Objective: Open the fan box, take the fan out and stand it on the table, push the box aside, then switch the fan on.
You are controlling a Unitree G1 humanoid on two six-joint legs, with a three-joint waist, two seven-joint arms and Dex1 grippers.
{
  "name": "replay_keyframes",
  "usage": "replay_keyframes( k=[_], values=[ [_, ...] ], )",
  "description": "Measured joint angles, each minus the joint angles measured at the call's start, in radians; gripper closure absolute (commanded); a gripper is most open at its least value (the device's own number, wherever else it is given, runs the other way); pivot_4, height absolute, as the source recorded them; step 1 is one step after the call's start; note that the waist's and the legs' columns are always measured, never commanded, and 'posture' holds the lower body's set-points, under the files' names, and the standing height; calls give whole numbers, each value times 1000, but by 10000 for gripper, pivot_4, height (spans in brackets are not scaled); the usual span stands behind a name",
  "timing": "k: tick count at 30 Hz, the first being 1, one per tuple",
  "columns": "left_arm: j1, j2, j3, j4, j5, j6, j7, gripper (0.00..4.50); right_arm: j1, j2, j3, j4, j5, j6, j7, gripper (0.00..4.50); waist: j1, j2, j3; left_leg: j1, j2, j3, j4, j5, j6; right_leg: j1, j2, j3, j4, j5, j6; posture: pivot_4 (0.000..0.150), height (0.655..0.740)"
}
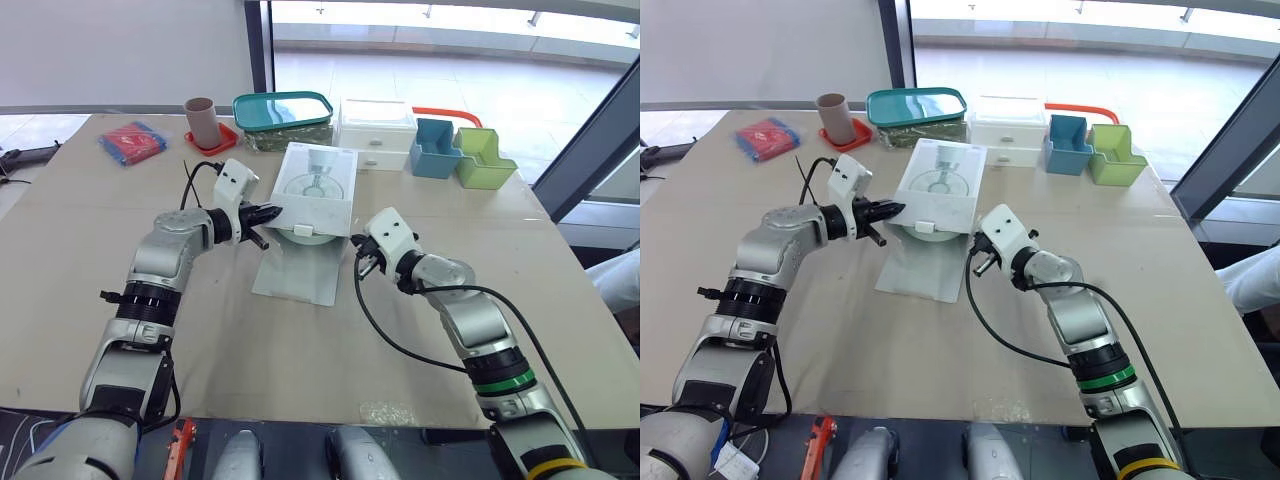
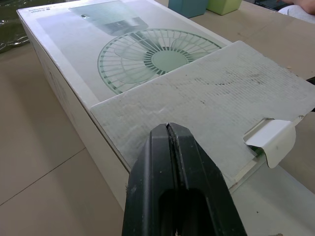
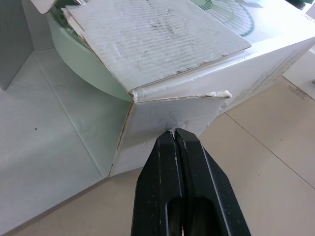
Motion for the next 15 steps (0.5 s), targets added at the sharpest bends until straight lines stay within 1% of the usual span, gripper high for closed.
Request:
replay_keyframes(
  k=[15],
  values=[
    [0, -10, -2, -13, 0, 13, 3, 45000, 1, 8, 3, 19, -9, -43, 31, 44843, -1, 0, 0, 0, 0, 0, 0, 0, 0, 0, 0, 0, 0, 0, 0, 1500, 7400]
  ],
)
